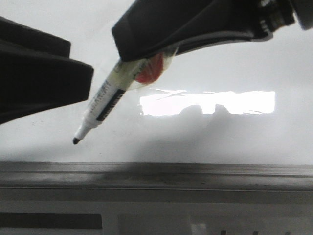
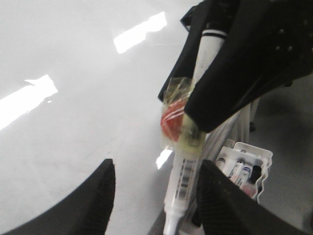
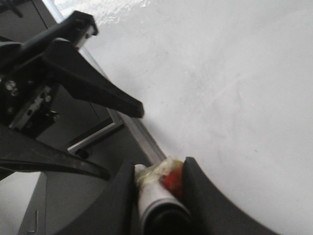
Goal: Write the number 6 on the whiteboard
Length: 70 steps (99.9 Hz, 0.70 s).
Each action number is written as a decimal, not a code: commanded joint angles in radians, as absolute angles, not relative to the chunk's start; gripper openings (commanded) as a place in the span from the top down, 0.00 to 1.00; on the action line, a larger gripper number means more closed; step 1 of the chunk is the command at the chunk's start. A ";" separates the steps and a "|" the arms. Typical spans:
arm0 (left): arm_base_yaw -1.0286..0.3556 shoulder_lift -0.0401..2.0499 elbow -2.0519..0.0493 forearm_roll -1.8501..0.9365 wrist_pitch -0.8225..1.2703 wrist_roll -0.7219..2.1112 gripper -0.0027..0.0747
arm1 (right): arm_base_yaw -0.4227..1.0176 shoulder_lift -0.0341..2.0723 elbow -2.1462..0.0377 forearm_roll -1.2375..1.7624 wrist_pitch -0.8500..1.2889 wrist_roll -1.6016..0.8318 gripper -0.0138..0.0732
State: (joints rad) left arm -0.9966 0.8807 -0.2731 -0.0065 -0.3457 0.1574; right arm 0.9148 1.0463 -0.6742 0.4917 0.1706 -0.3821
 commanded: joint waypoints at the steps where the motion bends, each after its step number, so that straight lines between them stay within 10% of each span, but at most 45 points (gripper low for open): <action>1: -1.001 0.831 -0.304 -0.181 -0.360 0.308 0.51 | 0.875 1.036 -0.708 0.511 0.121 -0.389 0.91; 70: -1.001 0.770 -0.304 -0.681 -0.515 0.705 0.51 | 0.655 1.062 -0.827 0.508 0.148 -0.389 0.91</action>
